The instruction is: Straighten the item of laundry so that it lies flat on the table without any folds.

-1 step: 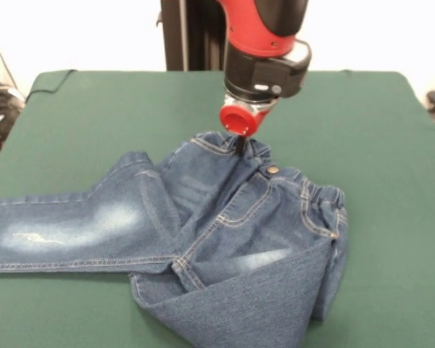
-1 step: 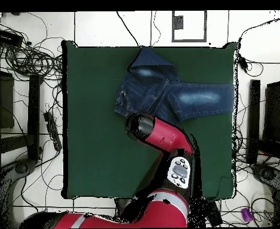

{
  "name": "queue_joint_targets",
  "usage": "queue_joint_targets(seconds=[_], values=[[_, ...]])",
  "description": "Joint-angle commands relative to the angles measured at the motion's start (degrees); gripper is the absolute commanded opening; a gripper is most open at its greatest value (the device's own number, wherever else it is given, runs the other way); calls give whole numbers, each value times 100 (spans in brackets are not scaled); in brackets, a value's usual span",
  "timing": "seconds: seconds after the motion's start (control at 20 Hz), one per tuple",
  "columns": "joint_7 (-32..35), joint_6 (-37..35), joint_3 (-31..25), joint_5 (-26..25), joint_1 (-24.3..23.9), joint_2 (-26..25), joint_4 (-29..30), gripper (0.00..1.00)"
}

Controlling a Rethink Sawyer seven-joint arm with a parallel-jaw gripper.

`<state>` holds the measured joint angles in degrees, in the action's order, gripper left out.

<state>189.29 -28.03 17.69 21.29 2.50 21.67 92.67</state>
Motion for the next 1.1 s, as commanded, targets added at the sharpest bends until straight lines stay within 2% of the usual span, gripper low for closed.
queue_joint_targets(seconds=[0.05,0.35,0.75,1.1], values=[[1055,106,-802,602,376,-320,769,0],[1175,248,-897,954,499,-229,1009,0],[1432,310,-770,1410,895,-320,1057,0],[1461,240,-709,1741,1145,-79,1387,0]])
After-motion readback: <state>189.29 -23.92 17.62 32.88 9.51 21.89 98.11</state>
